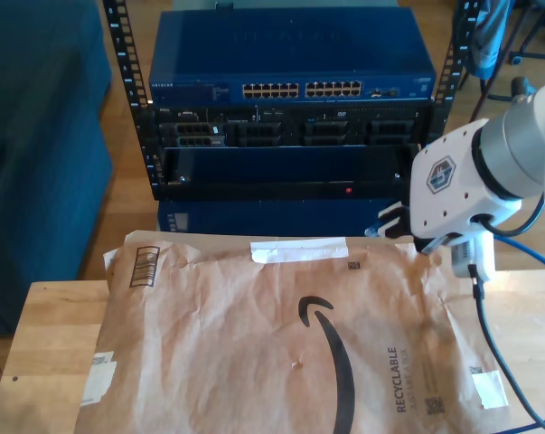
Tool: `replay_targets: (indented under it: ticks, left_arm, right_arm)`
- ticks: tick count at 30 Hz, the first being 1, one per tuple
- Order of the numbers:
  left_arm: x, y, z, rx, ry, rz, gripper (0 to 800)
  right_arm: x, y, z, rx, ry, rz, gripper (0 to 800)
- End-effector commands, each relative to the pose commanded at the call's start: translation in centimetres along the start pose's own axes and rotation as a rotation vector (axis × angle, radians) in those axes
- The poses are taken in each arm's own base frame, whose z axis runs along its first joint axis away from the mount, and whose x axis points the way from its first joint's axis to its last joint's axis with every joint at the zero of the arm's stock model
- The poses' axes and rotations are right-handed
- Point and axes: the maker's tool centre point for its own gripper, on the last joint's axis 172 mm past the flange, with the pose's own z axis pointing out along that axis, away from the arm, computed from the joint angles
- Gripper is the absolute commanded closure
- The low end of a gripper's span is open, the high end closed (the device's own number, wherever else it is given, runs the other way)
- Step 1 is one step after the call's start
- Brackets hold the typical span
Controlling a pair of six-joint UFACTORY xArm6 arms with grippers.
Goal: Grab the cable and plug it in
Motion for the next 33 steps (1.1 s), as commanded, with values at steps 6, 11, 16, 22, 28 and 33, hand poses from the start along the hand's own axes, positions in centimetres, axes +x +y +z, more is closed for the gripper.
replay_targets:
  ticks: [6,11,16,22,28,33]
  left_arm:
    - [2.7,-4.0,-0.3,-0.035,0.048,0.039,0]
    - [4.6,-6.8,2.4,-0.066,0.057,0.093,0]
    - [6.2,-10.5,4.7,-0.067,0.083,0.094,0]
    - [6.0,-13.1,7.5,-0.115,0.026,0.117,0]
    - [6.1,-16.1,11.0,-0.110,-0.032,0.112,0]
    - [7.2,-17.4,13.5,-0.124,-0.033,0.091,0]
  right_arm:
    - [-0.1,-0.6,0.4,-0.011,0.001,0.008,798]
    - [-0.4,-0.9,0.4,-0.010,0.002,0.027,798]
    - [0.5,-0.6,1.5,-0.036,0.026,0.029,798]
    - [0.7,-0.6,1.7,-0.039,0.029,0.033,798]
    - [0.7,-0.5,1.8,-0.041,0.030,0.035,798]
    - [1.4,-0.1,2.4,-0.054,0.041,0.038,798]
